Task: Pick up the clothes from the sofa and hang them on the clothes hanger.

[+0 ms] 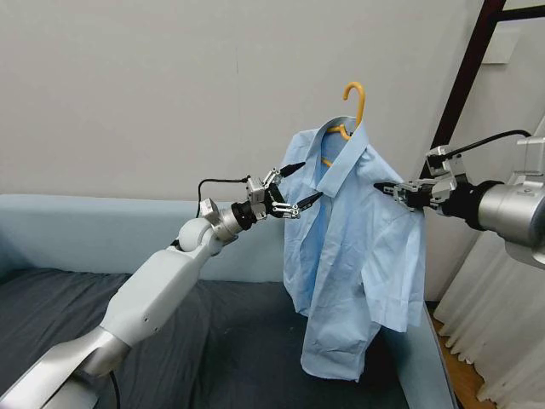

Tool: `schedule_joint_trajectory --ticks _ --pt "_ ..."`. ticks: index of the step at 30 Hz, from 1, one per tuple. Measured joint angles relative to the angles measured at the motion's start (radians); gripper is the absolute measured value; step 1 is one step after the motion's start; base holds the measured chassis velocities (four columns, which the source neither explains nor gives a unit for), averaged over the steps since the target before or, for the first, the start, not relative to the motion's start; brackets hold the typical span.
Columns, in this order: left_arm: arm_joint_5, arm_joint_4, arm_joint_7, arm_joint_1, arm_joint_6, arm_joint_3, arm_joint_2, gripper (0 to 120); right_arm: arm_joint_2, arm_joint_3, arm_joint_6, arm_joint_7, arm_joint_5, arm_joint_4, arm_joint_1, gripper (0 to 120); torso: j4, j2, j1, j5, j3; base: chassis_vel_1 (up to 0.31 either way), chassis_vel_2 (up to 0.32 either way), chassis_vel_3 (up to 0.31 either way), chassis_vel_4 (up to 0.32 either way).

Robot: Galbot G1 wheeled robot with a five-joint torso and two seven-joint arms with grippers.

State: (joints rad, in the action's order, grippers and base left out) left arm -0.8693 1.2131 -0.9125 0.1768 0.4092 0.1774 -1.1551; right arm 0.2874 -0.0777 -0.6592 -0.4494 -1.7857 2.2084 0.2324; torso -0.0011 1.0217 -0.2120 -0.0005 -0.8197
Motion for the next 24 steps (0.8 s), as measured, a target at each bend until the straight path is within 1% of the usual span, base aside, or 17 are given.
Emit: schedule_joint_trajectory --ticks 1,4,5,6,8,9,10,12,13,14,15,18,19,20,24 --pt "0.005 -0.012 -0.011 -0.002 -0.001 0.001 -0.001 68 -0.001 -0.001 0.001 0.002 0.0 0.001 0.0 7 0.0 0.0 0.0 -0.0001 0.0 0.0 0.0 0.0 0.0" --pt "0.012 -0.05 -0.044 -0.013 -0.002 0.007 -0.005 52 -0.007 -0.003 0.003 0.006 -0.001 0.01 -0.001 7 0.0 0.0 0.0 -0.0001 0.0 0.0 0.0 0.0 0.0" --pt "0.014 -0.061 -0.052 -0.018 -0.002 0.01 -0.007 49 -0.008 -0.004 0.003 0.007 -0.002 0.013 -0.001 7 0.0 0.0 0.0 -0.0001 0.0 0.0 0.0 0.0 0.0" --pt "0.014 -0.061 -0.052 -0.018 -0.002 0.01 -0.007 49 -0.008 -0.004 0.003 0.007 -0.002 0.013 -0.001 7 0.0 0.0 0.0 -0.0001 0.0 0.0 0.0 0.0 0.0" --pt "0.017 -0.081 -0.065 -0.027 -0.002 0.016 -0.011 39 -0.011 -0.005 0.004 0.008 -0.003 0.019 0.001 7 0.0 0.0 0.0 -0.0001 0.0 0.0 0.0 0.0 0.0" --pt "0.017 -0.086 -0.066 -0.029 -0.002 0.018 -0.014 36 -0.011 -0.006 0.005 0.009 -0.004 0.022 0.003 7 0.0 0.0 0.0 -0.0001 0.0 0.0 0.0 0.0 0.0" --pt "0.017 -0.086 -0.066 -0.029 -0.002 0.018 -0.014 36 -0.011 -0.006 0.005 0.009 -0.004 0.022 0.003 7 0.0 0.0 0.0 -0.0001 0.0 0.0 0.0 0.0 0.0" --pt "0.017 -0.09 -0.071 -0.03 -0.001 0.02 -0.02 25 -0.013 -0.009 0.006 0.01 -0.004 0.026 0.008 7 0.0 0.0 0.0 -0.0002 0.0 0.0 0.0 0.0 0.0" --pt "0.017 -0.09 -0.075 -0.03 -0.001 0.02 -0.023 22 -0.013 -0.011 0.006 0.011 -0.004 0.027 0.011 7 -0.0001 0.0 0.0 -0.0002 0.0 0.0 0.0 0.0 0.0" --pt "0.017 -0.09 -0.081 -0.029 -0.001 0.02 -0.024 16 -0.014 -0.012 0.007 0.011 -0.004 0.028 0.014 7 -0.0003 0.0 0.0 -0.0001 0.0 0.0 0.0 0.0 0.0" --pt "0.017 -0.09 -0.081 -0.029 -0.001 0.02 -0.024 16 -0.014 -0.012 0.007 0.011 -0.004 0.028 0.014 7 -0.0003 0.0 0.0 -0.0001 0.0 0.0 0.0 0.0 0.0" --pt "0.016 -0.091 -0.093 -0.028 -0.001 0.017 -0.02 3 -0.016 -0.014 0.009 0.015 -0.003 0.028 0.017 7 -0.0003 0.0 0.0 -0.0001 0.0 0.0 0.0 0.0 0.0" --pt "0.016 -0.091 -0.093 -0.028 -0.001 0.017 -0.02 3 -0.016 -0.014 0.009 0.015 -0.003 0.028 0.017 7 -0.0003 0.0 0.0 -0.0001 0.0 0.0 0.0 0.0 0.0" --pt "0.015 -0.089 -0.093 -0.029 -0.001 0.014 -0.016 0 -0.017 -0.014 0.01 0.016 -0.003 0.028 0.016 7 -0.0001 0.0 0.0 -0.0001 0.0 0.0 0.0 0.0 0.0" --pt "0.013 -0.079 -0.081 -0.039 0.001 -0.002 -0.007 0 -0.018 -0.014 0.012 0.017 0.003 0.028 0.015 7 0.0001 0.0 0.0 -0.0002 0.0 0.0 0.0 0.0 0.0"
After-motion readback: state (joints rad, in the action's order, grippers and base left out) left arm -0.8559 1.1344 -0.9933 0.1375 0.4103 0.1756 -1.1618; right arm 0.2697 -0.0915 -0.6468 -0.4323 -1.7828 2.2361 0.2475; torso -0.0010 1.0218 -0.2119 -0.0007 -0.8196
